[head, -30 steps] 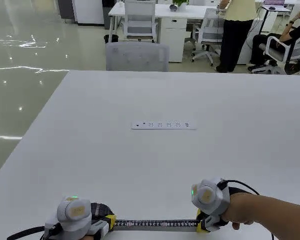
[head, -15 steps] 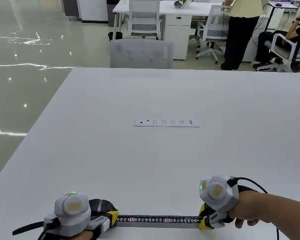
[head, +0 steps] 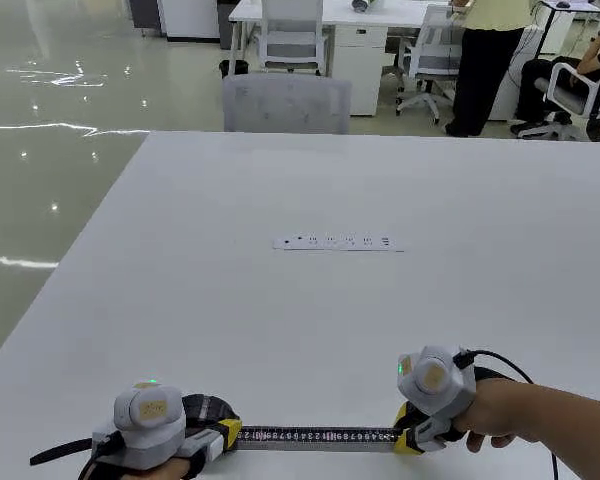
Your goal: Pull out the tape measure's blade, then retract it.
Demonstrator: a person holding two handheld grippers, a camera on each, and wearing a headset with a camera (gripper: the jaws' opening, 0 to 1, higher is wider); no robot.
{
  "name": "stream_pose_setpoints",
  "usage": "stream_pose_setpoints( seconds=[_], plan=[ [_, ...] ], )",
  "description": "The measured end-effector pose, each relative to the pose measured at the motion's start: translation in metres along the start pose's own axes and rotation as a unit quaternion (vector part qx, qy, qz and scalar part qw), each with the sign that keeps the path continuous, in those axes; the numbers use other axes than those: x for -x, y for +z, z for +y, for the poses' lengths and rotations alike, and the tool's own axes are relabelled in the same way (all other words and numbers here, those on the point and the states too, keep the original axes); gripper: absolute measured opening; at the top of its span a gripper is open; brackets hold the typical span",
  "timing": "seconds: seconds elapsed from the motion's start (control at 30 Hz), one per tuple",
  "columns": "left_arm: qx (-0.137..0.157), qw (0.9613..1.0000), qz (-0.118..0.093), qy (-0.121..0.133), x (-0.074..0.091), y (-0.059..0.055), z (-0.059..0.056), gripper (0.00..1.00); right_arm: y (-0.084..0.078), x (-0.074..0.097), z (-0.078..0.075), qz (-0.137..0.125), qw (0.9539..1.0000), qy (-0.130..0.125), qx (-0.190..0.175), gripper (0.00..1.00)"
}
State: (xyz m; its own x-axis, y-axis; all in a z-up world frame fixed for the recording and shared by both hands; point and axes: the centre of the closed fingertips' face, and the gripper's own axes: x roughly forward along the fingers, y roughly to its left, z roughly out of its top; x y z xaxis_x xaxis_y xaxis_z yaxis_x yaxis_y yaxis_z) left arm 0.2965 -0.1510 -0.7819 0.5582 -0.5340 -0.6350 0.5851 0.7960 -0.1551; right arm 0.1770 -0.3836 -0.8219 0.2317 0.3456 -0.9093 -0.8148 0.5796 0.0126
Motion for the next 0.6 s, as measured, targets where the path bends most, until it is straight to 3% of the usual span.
stream_pose_setpoints(
  seconds=[0.6],
  plan=[
    [0.002,1.0,0.001,0.002,-0.0008,-0.0007,0.0011,0.56,0.0099,-0.0045,0.0039,-0.005,1.0,0.002,-0.001,0.14]
  ],
)
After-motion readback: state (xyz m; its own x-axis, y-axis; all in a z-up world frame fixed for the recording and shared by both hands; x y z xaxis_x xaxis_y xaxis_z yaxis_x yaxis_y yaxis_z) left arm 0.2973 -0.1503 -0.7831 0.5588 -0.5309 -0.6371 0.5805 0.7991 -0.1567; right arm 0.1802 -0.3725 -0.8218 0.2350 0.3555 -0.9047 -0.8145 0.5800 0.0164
